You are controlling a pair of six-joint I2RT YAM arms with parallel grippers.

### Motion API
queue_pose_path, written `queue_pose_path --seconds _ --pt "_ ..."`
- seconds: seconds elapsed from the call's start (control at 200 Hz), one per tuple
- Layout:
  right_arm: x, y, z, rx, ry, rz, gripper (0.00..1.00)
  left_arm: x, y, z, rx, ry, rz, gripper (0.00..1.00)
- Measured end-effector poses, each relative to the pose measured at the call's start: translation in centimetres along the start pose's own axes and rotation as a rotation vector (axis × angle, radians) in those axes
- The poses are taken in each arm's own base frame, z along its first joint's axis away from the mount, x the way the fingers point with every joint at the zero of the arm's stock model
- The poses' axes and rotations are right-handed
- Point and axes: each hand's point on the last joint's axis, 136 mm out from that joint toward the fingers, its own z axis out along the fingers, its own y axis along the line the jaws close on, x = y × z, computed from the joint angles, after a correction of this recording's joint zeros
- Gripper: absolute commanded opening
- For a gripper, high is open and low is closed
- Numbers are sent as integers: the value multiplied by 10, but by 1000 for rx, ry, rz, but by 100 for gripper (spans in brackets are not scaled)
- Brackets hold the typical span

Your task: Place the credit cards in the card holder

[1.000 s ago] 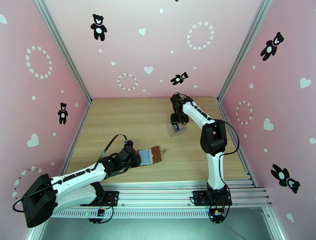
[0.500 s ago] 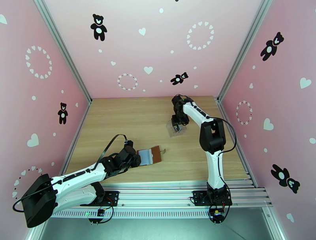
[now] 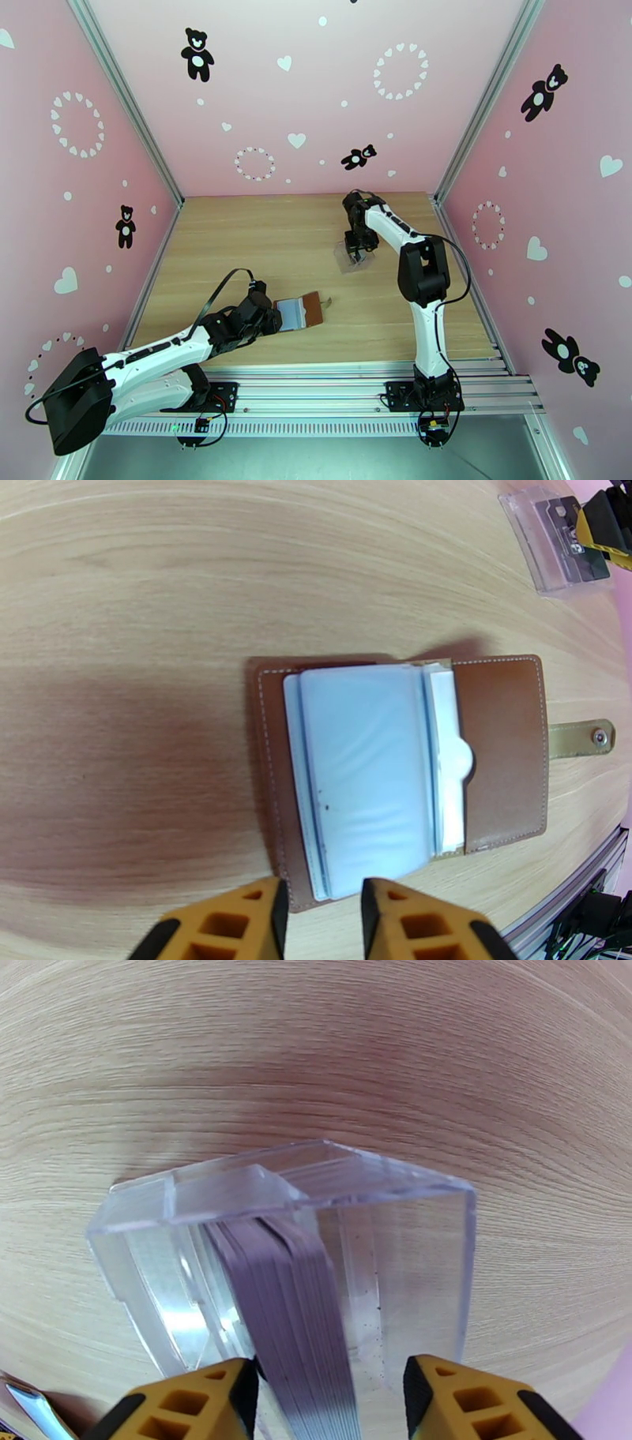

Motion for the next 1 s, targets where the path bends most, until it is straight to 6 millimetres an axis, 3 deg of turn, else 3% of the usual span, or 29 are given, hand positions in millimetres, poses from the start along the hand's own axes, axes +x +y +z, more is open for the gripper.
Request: queue_pose_path --seconds 0.275,0.53,0.646,0.901,0.996 --pt "-2 -11 -1 30 -7 14 46 0 0 0 -2 2 0 32" --pt "-5 -36 -20 45 -46 71 45 3 3 4 -17 13 2 32" --pt "-6 -41 -24 44 -55 78 36 3 3 4 -17 13 2 32" --pt "-4 -33 -23 10 -48 73 1 3 3 4 -17 13 2 32" --pt "-4 -32 -22 2 -48 70 0 3 3 4 -17 13 2 32"
